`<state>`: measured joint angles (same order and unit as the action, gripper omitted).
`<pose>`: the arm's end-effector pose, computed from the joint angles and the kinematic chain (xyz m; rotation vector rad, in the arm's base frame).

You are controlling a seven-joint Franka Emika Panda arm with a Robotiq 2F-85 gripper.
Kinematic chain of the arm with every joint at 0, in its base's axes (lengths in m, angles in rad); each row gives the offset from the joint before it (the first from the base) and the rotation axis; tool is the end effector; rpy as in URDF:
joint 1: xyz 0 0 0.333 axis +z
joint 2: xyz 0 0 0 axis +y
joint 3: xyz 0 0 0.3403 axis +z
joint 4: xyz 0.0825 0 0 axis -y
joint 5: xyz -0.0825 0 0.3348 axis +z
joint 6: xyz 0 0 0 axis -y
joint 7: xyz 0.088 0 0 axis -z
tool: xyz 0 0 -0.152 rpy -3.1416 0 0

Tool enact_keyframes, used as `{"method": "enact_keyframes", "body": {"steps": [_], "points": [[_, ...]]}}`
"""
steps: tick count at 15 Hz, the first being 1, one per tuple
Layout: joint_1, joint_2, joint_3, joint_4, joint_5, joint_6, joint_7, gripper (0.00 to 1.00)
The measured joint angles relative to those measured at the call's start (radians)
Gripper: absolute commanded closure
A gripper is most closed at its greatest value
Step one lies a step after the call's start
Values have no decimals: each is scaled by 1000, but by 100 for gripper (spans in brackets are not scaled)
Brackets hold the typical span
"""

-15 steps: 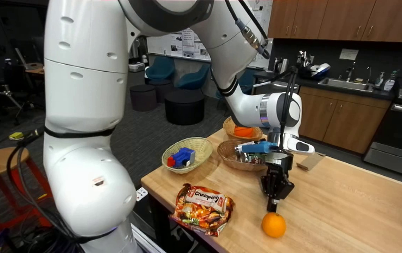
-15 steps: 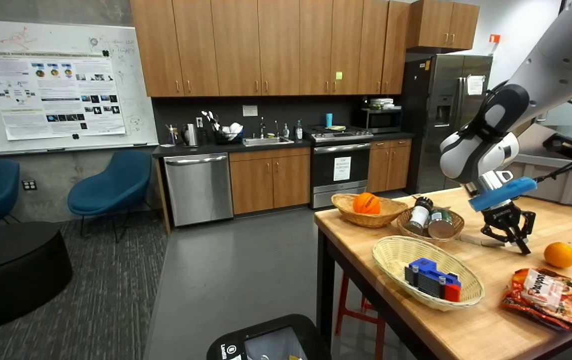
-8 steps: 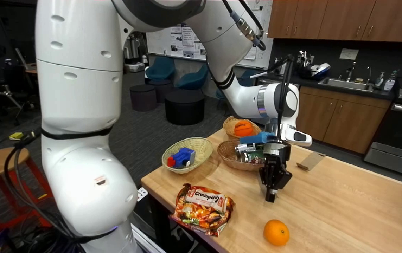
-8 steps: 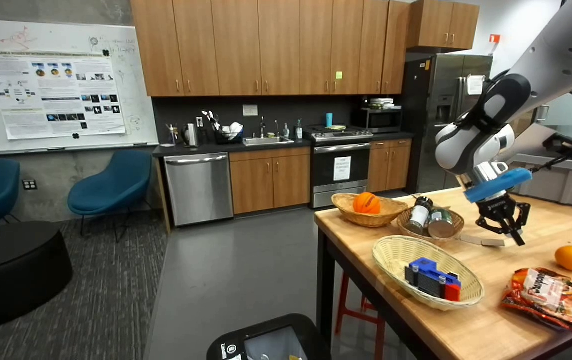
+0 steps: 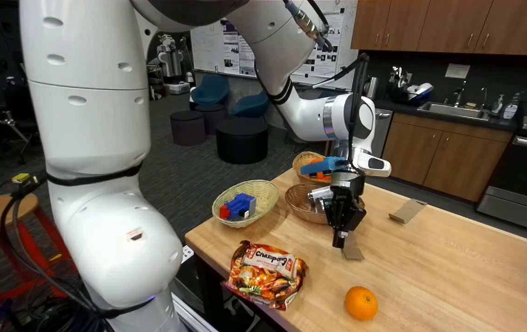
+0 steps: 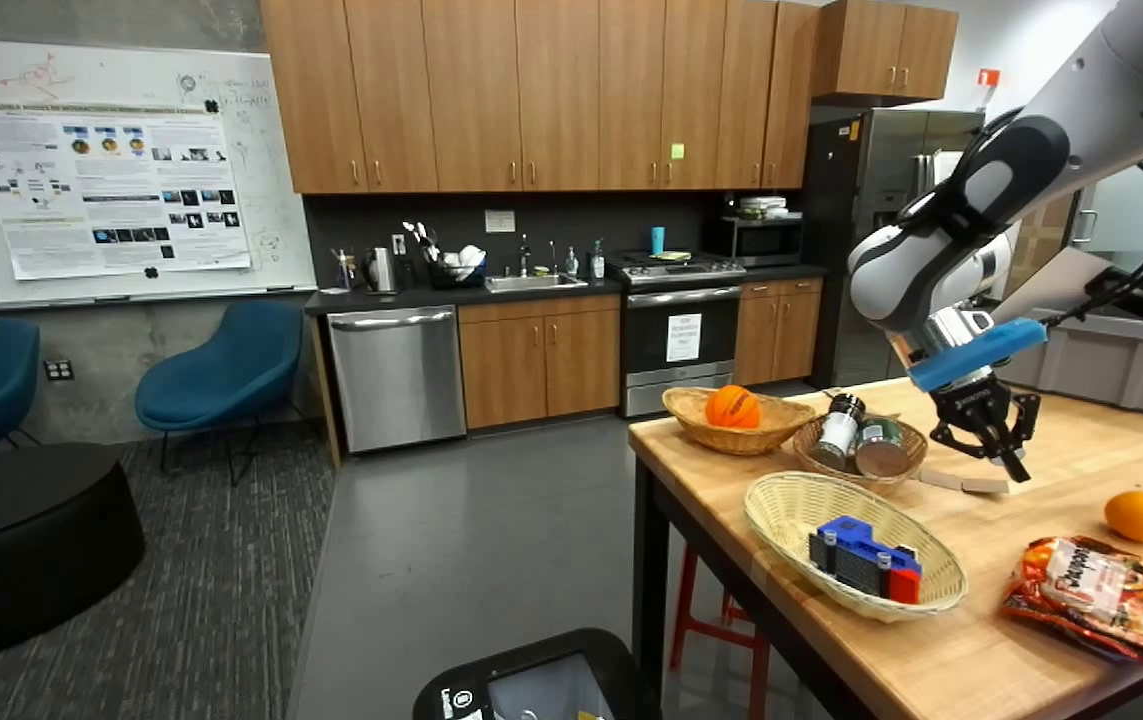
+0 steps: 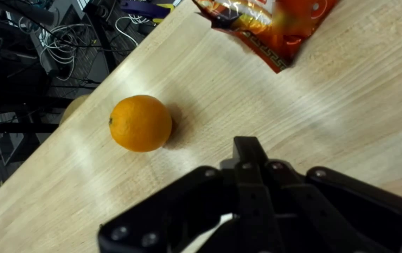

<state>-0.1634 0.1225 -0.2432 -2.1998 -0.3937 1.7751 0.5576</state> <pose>0.3729 -0.2147 0.3271 2.4356 -1.0024 -0.6947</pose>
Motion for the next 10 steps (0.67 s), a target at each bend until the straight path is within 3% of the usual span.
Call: {"method": "enact_keyframes", "body": {"steps": [10], "points": [[36,-76,71,-17,11,192,4,100]]}}
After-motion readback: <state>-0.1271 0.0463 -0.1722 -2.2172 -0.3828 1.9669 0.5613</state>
